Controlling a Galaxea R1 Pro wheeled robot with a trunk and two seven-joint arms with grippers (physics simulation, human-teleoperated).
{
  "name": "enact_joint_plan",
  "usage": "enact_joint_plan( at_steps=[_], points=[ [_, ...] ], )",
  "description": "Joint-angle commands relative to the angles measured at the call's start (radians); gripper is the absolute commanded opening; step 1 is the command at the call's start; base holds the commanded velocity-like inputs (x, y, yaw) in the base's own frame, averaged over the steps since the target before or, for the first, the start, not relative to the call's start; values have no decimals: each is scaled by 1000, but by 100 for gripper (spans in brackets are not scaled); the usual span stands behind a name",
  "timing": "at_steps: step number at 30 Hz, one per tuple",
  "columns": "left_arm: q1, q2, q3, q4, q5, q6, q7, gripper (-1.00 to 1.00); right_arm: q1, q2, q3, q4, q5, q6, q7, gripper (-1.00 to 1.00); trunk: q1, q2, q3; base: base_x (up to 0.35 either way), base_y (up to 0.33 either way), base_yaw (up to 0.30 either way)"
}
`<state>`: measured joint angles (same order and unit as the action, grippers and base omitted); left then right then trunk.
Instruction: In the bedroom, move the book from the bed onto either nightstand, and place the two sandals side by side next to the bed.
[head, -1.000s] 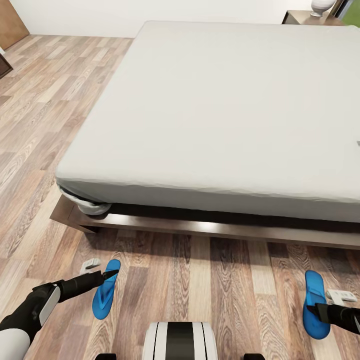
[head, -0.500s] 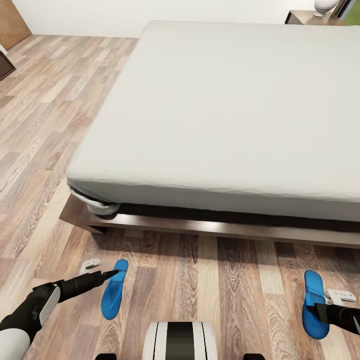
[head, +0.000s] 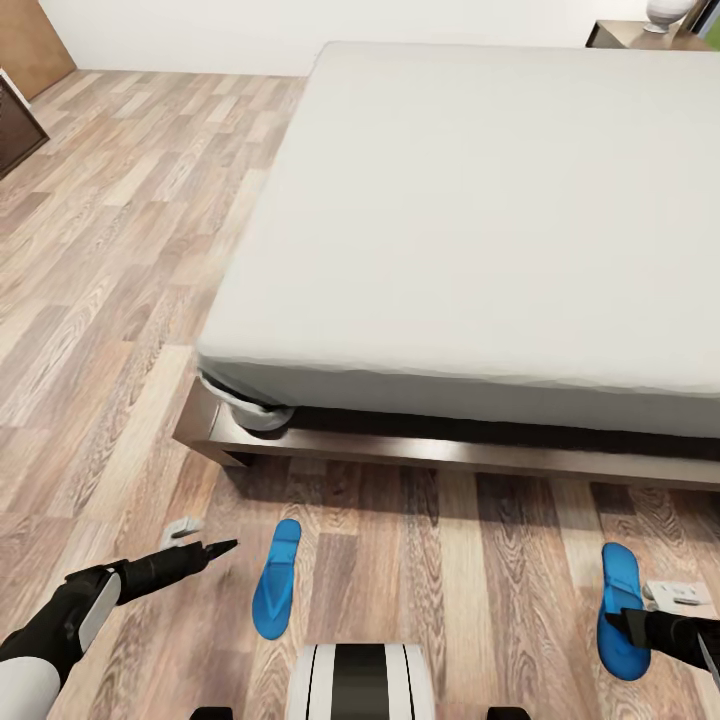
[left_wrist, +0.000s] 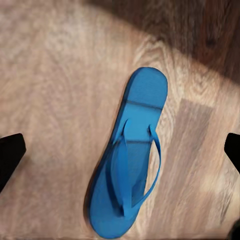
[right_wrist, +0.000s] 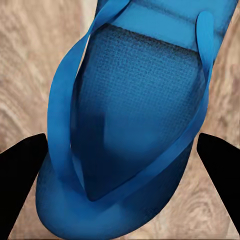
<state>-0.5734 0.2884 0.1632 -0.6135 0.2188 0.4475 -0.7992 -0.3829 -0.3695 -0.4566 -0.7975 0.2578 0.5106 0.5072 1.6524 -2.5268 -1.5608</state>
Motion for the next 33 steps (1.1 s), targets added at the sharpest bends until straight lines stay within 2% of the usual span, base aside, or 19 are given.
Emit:
enact_joint_plan(
  at_steps=[1,3,4,6,8,14,18,20,24,33],
  points=[
    [0,0,1,1,7,8,-2,100,-1,10,-1,-2,12,3,-5,-100,0,0,-1,0,319,0],
    [0,0,1,0,7,8,-2,100,-1,28,23,-2,22,2,-75,-100,0,0,-1,0,319,0],
    [0,0,1,0,7,8,-2,100,-1,30,32,-2,27,2,-96,-100,0,0,-1,0,319,0],
    [0,0,1,0,7,8,-2,100,-1,37,71,-2,44,2,-183,-100,0,0,-1,0,319,0],
    [0,0,1,0,7,8,-2,100,-1,38,83,-1,49,0,-209,-100,0,0,-1,0,319,0],
    [0,0,1,0,7,8,-2,100,-1,42,94,6,53,-58,-248,-100,0,0,-1,0,319,0],
    [0,0,1,0,7,8,-2,100,-1,64,94,10,52,-162,-368,-100,0,0,-1,0,319,0],
    [0,0,1,0,7,8,-2,100,-1,66,94,17,51,-220,-393,-100,0,0,-1,0,319,0],
    [0,0,1,0,7,8,-2,100,-1,67,93,39,48,-313,-412,-100,0,0,-1,0,319,0],
    [0,-1,0,1,7,8,-1,100,-1,67,93,57,41,-318,-392,-100,0,0,-1,0,319,0]
  ],
)
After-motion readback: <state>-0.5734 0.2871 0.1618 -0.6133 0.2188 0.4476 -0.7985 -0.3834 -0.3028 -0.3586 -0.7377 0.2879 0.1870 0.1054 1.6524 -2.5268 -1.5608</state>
